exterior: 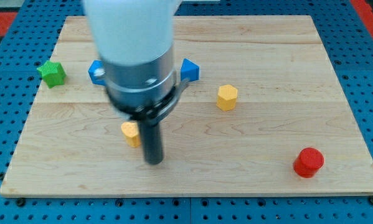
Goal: Place the heart below the hexagon
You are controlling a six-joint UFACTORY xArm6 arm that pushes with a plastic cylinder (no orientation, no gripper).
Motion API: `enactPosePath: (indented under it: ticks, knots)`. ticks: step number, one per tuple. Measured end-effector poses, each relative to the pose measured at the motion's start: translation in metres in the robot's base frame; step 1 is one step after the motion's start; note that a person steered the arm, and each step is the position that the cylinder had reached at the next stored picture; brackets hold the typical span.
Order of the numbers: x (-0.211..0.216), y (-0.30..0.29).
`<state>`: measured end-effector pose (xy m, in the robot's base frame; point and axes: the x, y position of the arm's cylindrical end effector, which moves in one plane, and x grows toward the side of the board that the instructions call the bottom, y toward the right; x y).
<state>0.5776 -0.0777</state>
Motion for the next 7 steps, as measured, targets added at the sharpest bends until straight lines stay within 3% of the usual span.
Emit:
enactPosePath:
  ticks: [1,2,3,4,6,7]
  knots:
    - [0.013,-0.085]
    - [-0.039,-0.066]
    - [-0.063,-0.039]
    - [-0.045,0.007]
    - [-0.052,0.096]
    - [-0.057,0.061]
